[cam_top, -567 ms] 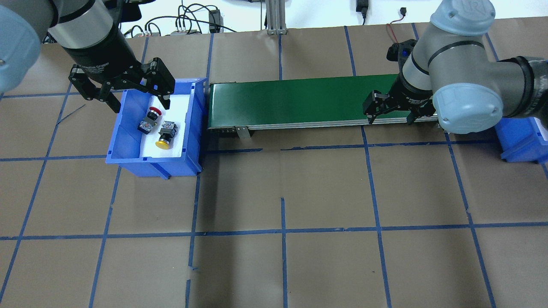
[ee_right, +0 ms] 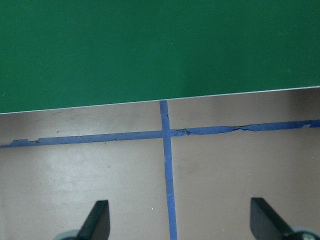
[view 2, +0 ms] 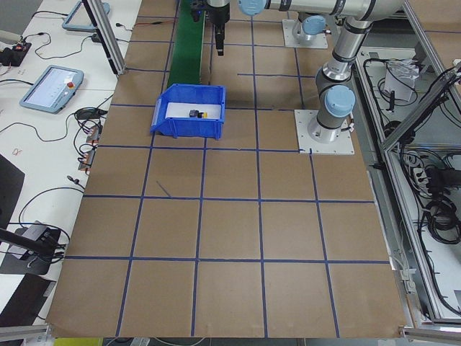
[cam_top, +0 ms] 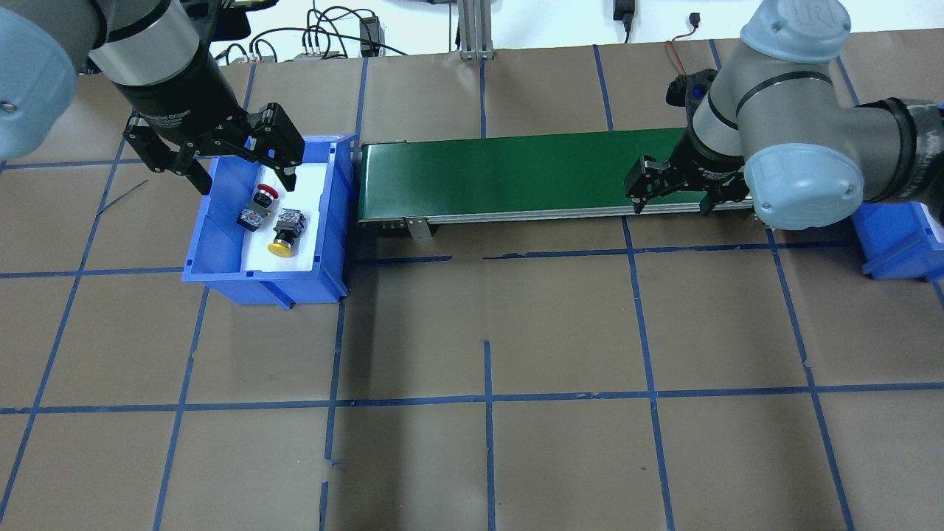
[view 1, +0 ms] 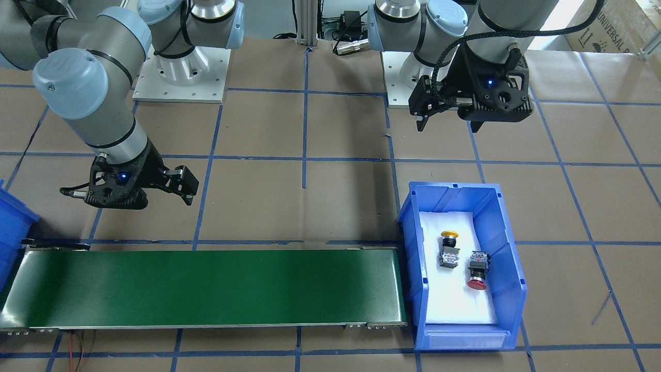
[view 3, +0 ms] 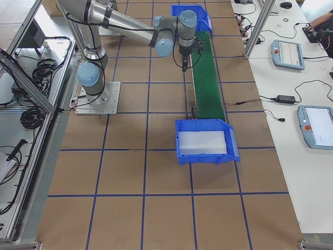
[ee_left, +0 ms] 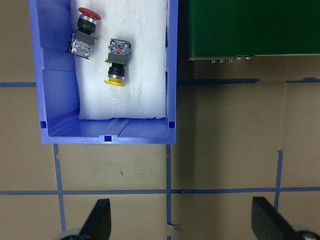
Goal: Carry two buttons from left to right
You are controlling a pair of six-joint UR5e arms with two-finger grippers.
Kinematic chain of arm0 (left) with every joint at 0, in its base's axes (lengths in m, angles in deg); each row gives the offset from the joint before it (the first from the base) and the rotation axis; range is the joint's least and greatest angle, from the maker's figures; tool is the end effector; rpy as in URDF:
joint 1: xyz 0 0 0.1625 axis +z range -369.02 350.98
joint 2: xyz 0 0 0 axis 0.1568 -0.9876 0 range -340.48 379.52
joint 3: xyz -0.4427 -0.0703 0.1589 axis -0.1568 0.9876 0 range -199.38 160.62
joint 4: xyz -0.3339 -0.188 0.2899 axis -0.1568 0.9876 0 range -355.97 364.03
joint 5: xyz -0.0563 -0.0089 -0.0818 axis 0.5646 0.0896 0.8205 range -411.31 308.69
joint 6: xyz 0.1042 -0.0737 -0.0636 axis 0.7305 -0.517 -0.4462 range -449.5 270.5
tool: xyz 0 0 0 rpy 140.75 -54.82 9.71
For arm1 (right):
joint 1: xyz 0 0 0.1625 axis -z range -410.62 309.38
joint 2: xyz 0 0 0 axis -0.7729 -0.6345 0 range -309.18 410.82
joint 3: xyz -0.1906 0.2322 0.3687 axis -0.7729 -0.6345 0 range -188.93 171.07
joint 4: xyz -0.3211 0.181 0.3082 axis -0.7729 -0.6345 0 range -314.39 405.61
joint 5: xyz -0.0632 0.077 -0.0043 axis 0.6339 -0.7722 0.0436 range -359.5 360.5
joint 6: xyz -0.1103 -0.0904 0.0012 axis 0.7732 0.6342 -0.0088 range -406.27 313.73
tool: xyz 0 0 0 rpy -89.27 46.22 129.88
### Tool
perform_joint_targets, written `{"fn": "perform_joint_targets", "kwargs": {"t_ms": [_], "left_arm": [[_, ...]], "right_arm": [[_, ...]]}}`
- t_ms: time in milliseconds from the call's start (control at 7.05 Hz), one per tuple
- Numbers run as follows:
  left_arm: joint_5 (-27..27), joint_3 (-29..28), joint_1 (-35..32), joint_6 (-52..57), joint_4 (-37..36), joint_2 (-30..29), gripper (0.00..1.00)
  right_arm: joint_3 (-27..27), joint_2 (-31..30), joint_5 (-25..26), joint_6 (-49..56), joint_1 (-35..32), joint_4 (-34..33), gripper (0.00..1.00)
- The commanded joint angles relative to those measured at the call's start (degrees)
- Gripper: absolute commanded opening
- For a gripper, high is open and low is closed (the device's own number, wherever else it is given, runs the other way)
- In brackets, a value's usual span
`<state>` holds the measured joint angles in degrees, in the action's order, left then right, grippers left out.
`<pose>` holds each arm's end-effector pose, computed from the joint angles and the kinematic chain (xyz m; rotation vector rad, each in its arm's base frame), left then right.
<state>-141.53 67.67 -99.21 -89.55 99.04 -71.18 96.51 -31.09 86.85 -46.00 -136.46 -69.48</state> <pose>-0.1346 -0.5593 0.5089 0.0037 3.1368 0.0753 0.0989 -0.6024 0.3096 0.1029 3.0769 -0.0459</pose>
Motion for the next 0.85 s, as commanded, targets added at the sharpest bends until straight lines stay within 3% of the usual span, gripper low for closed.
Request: {"fn": "perform_joint_targets", "kwargs": {"t_ms": [0, 709], "left_arm": [[0.4, 0.1, 0.6, 0.0, 0.0, 0.0, 1.0], [0.6, 0.1, 0.8, 0.7, -2.4, -1.1, 1.0]], "right_arm": [[0.0, 0.1, 0.0, 0.1, 0.1, 0.0, 1.0], [-0.5, 0.3, 0.5, 0.7, 0.3, -0.1, 1.0]]}}
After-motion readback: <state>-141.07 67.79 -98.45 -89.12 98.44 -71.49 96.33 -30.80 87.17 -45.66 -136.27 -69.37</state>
